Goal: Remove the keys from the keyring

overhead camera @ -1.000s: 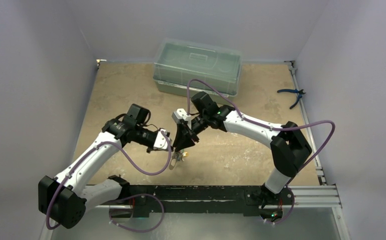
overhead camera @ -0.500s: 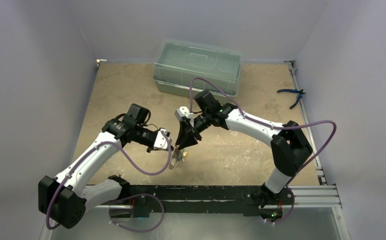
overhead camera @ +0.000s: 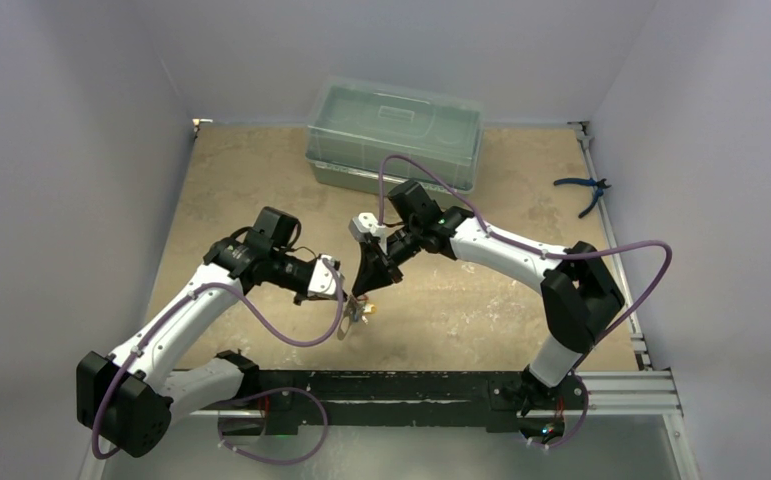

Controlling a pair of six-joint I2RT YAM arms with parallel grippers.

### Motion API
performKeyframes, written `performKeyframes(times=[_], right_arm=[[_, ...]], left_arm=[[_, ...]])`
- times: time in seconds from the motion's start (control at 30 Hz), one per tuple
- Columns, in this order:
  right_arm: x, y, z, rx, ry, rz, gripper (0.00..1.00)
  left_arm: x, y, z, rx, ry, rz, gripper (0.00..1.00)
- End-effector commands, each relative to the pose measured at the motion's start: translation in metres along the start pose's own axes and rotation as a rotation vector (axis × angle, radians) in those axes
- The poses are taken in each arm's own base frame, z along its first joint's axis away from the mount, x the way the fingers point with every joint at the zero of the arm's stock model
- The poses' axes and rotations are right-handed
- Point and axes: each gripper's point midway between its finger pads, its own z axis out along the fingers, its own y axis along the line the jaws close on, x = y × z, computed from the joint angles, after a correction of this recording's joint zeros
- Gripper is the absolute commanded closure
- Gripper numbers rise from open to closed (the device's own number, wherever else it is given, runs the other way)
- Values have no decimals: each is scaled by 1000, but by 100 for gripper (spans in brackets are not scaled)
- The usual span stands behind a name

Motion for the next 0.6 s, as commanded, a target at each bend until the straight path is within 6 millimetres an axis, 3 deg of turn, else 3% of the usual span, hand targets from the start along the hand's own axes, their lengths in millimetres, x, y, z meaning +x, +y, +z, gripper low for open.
performKeyframes(times=[0.0, 0.03, 0.4, 0.57], right_arm=[[-6, 4, 2, -16, -13, -27, 97], [-5, 4, 1, -15, -12, -25, 100], [8, 8, 2, -3, -3, -16, 100], [12, 2, 4, 14, 3, -12, 100]], left_arm=[[-11, 7, 0, -27, -49, 0, 100], [-11, 8, 0, -33, -51, -16, 100], [4, 22, -14, -114, -122, -300, 100], [2, 26, -14, -124, -158, -374, 100]])
